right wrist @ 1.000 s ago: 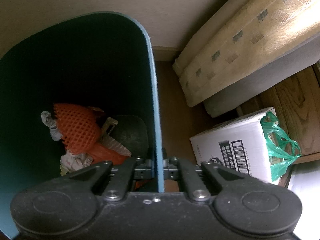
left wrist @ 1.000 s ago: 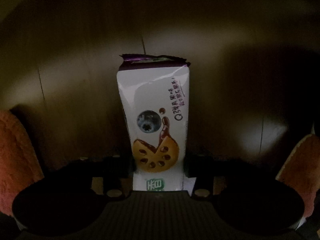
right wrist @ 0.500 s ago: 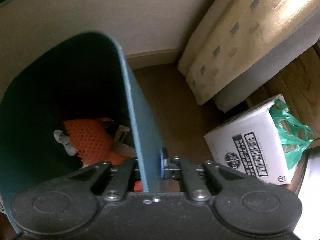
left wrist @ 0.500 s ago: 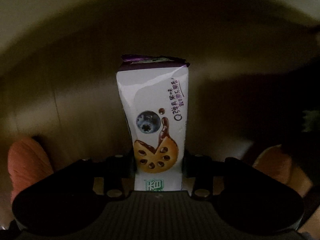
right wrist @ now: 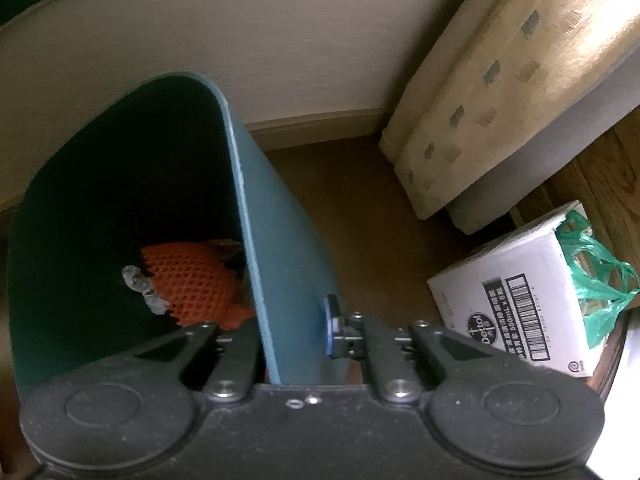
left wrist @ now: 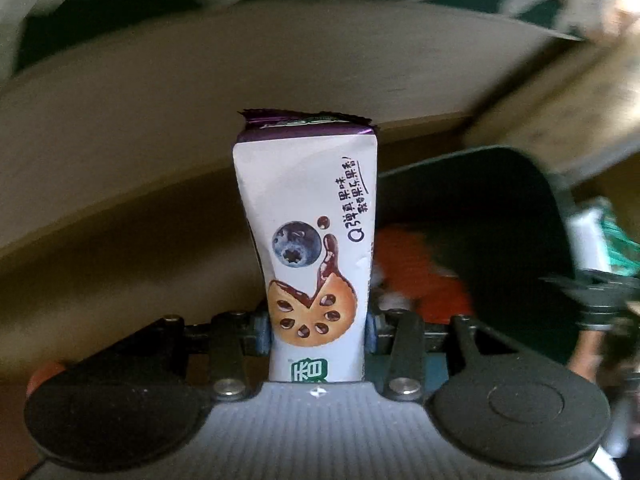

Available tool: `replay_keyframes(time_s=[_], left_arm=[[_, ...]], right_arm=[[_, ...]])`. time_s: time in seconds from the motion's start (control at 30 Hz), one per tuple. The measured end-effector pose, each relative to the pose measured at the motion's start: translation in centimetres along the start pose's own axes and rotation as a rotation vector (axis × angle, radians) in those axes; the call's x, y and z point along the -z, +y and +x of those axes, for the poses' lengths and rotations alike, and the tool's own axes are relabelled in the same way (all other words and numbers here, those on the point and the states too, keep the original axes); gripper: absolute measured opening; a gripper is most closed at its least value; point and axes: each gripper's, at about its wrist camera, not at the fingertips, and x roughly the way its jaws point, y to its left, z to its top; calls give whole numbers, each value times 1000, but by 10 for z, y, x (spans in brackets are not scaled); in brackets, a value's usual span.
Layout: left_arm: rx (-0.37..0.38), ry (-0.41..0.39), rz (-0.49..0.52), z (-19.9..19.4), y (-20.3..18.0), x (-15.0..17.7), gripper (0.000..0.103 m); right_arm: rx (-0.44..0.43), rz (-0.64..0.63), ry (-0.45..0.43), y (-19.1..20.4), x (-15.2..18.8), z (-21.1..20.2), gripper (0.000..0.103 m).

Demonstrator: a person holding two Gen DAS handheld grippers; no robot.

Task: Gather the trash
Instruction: 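Carry the snack packet into the green bin and open the left tool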

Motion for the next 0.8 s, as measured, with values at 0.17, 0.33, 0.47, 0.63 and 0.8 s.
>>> replay_keyframes(time_s=[0.17, 0.33, 0.47, 0.63, 0.8], left_arm=[[31, 36, 128, 13, -55, -15, 40], [10, 121, 213, 57, -99, -31, 40], [-21, 183, 230, 97, -116, -40, 40], [-44, 223, 275, 115, -113, -41, 40], [-76, 247, 328, 139, -126, -37, 41]], right_arm=[[-24, 20, -12, -2, -2, 0, 12], [-45, 49, -17, -5, -3, 1, 13], [-51, 66, -20, -8, -2, 2, 13], [-53, 87, -15, -14, -1, 3, 12], [-52, 114, -7, -20, -1, 5, 12]])
